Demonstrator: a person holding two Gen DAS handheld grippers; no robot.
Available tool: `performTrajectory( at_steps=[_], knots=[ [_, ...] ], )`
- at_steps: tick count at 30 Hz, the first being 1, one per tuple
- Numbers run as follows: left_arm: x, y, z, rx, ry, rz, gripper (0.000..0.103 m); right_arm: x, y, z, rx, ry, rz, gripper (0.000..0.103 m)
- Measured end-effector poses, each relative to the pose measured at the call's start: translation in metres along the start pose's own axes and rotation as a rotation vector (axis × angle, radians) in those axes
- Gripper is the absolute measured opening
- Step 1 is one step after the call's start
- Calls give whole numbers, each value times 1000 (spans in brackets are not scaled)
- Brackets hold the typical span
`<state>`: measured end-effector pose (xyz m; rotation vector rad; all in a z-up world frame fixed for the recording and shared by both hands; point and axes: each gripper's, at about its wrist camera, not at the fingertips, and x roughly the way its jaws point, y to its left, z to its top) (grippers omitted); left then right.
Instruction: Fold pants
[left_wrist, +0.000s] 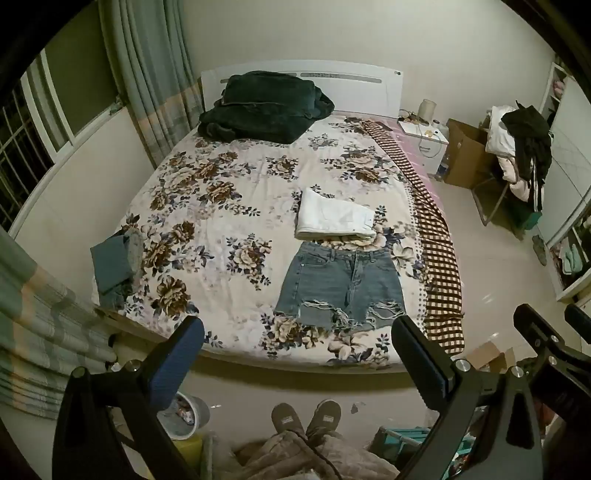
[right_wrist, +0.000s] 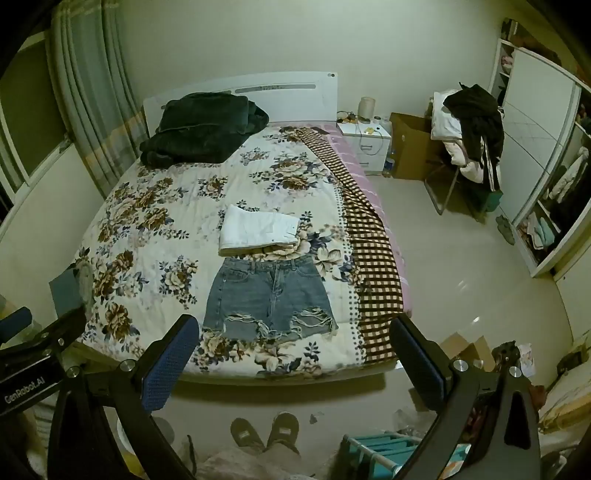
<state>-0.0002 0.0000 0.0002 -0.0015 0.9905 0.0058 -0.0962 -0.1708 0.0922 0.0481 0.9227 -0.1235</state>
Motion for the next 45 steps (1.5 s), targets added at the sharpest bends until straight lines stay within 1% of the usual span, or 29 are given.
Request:
performTrajectory(
  at_steps=[8,35,36,37,45],
  knots=[
    [0,0,0,2,0,1,103,-2,0,1,-7,-9,-5,103],
    [2,-1,1,5,-11,14,103,-8,-7,-2,-4,-1,7,103],
    [-6,-1,16,4,-11,13,103,-10,-5,-2,-5,-1,7,103],
    [-10,1,22,4,-11,15,103,-12,-4,-2,-6,-1,7,103],
    [-11,1,21,5,-15,11,103,-10,-5,-2,-6,-3,5,103]
  ],
)
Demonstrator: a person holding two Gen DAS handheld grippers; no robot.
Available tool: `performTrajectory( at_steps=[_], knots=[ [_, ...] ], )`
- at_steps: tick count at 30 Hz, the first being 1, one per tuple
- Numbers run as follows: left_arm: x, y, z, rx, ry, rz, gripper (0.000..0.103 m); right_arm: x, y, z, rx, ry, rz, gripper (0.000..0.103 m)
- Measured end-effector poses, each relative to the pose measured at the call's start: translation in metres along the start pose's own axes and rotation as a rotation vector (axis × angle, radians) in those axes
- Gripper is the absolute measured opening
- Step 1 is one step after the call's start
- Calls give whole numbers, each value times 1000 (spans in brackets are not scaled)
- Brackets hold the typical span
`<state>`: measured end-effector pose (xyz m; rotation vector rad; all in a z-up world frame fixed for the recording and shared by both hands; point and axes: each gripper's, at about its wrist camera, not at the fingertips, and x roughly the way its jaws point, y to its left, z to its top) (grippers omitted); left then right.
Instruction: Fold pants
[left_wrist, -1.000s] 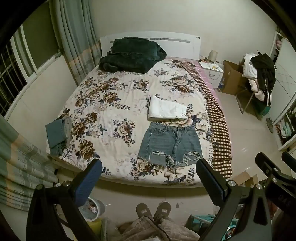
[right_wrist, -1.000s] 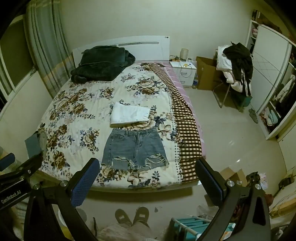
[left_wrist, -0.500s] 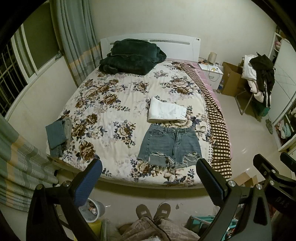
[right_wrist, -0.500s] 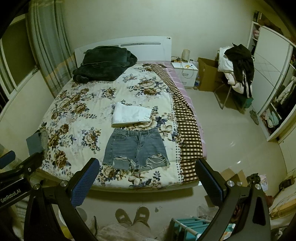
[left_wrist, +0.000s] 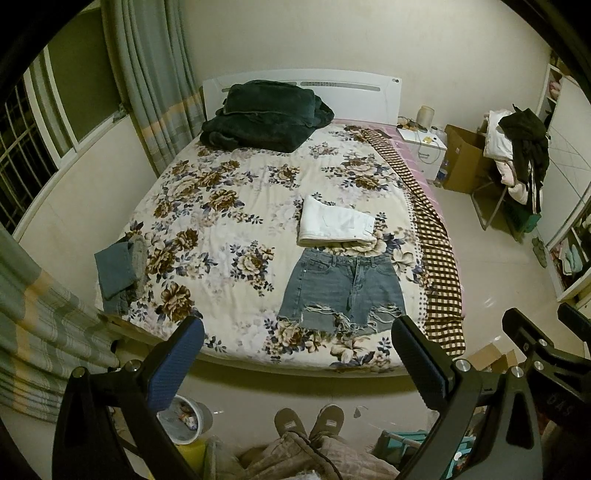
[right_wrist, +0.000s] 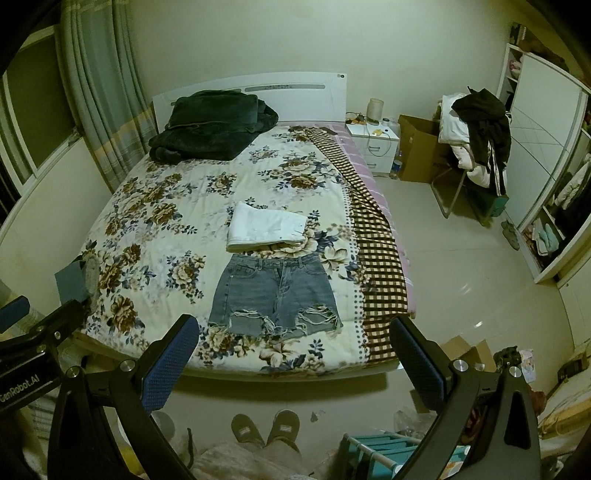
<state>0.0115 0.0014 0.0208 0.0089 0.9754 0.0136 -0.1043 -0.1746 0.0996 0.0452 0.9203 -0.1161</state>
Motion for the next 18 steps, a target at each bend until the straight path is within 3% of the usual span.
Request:
performTrajectory(
  at_steps=[18],
  knots=[
    [-6,2,5,-1,-7,4,103,-7,10,-4,-4,-5,1,103]
  ],
)
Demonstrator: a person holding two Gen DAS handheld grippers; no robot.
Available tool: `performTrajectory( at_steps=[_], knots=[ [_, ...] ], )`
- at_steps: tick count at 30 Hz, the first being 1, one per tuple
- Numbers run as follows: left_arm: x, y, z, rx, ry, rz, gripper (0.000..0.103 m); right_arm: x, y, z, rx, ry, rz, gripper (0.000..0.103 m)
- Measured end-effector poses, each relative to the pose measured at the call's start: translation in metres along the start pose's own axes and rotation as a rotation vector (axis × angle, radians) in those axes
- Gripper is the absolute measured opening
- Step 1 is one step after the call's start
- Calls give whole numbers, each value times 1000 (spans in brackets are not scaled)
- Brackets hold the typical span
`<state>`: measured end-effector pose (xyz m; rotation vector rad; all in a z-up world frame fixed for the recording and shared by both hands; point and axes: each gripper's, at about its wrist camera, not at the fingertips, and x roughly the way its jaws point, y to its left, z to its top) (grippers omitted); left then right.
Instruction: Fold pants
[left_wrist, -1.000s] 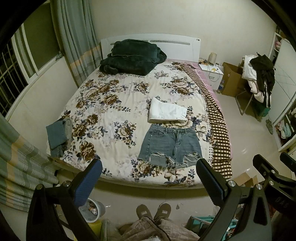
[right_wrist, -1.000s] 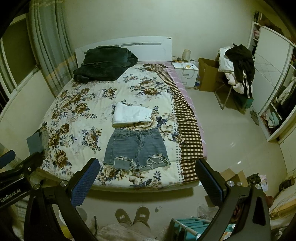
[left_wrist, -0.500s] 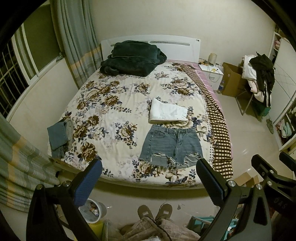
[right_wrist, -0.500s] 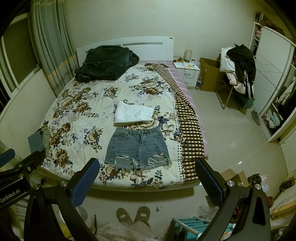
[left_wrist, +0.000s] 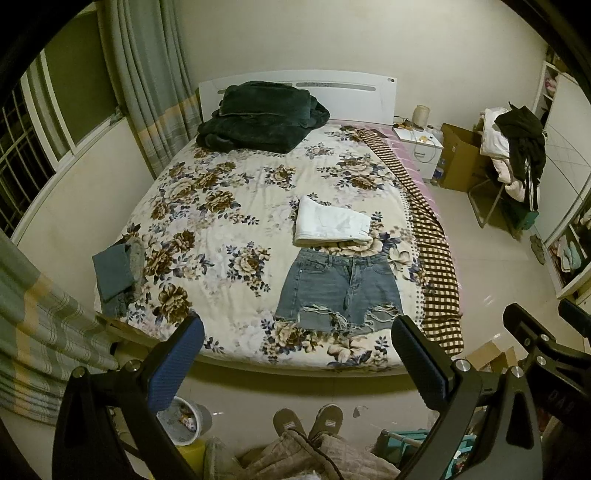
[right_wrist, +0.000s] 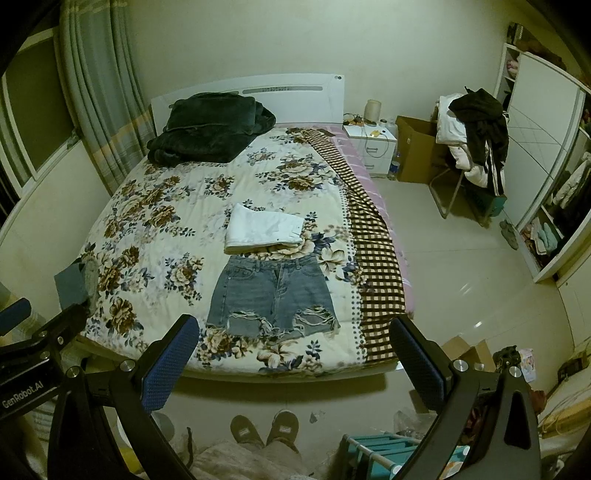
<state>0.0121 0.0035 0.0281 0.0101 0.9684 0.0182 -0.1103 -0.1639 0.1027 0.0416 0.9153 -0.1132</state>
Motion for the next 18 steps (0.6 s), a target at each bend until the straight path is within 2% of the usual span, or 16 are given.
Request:
performTrajectory(
  at_steps=[18],
  knots=[
    [0,2,-2,4,-4,0,103,-4,3,0,3,0,3,103]
  ],
)
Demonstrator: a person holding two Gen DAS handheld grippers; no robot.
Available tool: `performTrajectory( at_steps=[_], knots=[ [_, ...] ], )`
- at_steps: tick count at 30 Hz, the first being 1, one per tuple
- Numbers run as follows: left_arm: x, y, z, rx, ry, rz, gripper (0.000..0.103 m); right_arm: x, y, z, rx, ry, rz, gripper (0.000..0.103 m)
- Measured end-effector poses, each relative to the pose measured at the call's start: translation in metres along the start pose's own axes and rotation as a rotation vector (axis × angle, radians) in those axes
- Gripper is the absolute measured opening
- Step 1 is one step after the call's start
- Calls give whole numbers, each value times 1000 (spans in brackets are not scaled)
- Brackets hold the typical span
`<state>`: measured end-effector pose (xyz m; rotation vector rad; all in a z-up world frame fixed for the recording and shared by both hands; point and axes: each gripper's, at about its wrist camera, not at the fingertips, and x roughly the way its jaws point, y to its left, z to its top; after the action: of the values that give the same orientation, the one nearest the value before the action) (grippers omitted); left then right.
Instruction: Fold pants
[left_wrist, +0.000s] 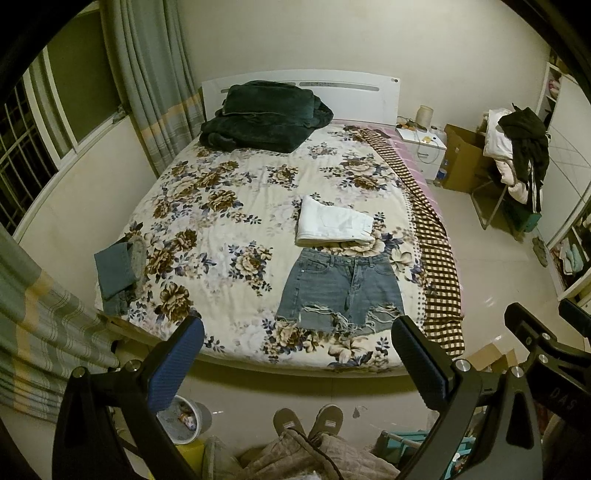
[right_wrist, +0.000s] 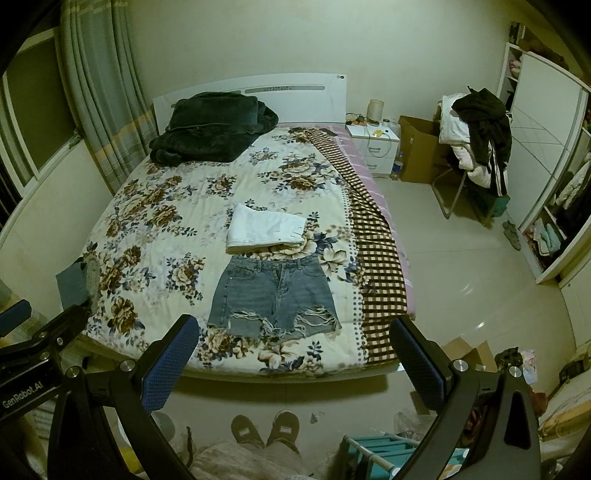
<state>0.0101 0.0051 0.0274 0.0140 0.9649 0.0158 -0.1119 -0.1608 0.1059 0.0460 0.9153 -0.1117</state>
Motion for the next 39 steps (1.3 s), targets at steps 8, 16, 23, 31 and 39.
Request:
performTrajectory(
  at_steps=[8,16,23,31,39],
  knots=[
    [0,0,0,1,0,0,103,-14,13,5,-1,5,2,103],
    [3,0,0,11,13,-13,103,-7,22,2,16,21,-6,103],
    [34,9,7,29,6,16,103,39,17,8,62,54,-23,103],
    [109,22,31,46,20,41,103,115,7,20,134,95,-53,103],
    [214,-9,43,36,139,102,103,245,-24,42,161,235,6,103]
  ],
)
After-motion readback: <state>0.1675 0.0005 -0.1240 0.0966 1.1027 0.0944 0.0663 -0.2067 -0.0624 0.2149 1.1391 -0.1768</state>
